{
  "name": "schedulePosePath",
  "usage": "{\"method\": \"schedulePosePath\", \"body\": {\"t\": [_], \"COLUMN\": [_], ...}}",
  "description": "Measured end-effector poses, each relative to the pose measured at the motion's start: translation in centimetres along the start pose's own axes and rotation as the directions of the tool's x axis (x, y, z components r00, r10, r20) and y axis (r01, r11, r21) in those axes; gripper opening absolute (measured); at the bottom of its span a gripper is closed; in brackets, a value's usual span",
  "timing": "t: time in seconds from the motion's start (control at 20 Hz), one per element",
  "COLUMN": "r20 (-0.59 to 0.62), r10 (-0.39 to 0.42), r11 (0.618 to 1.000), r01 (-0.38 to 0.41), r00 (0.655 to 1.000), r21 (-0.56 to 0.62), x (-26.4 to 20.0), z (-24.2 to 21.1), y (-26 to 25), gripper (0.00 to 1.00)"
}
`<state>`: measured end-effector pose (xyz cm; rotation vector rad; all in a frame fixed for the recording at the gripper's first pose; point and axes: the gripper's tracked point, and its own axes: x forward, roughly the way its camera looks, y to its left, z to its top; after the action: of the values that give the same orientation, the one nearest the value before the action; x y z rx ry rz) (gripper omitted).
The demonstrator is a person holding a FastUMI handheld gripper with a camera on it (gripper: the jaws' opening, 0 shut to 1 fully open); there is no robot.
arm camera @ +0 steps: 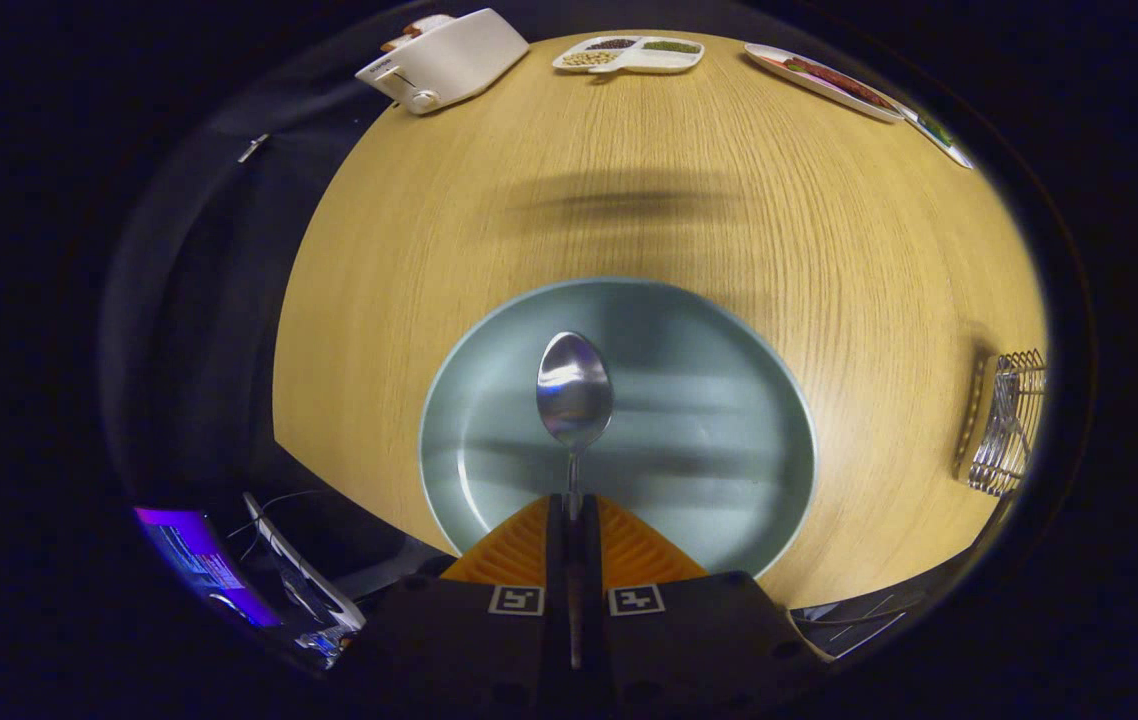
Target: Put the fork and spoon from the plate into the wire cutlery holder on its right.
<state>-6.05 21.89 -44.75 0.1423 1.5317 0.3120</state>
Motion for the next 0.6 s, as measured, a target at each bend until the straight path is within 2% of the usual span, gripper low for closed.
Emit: {"method": "schedulePosePath", "body": {"t": [0.2,0.45,0.6], "r20": [0.017,0.048,0.051], "r10": [0.035,0.087,0.09], "r11": [0.997,0.995,0.995], "r01": [-0.034,-0.085,-0.088], "r00": [0.999,0.995,0.995], "r21": [-0.064,-0.043,-0.036], "x": [-5.3,-11.6,-15.5], "z": [1.0,2.0,2.6], "y": [-0.7,-1.9,-3.8], "gripper": [0.08,0.08,0.08]}}
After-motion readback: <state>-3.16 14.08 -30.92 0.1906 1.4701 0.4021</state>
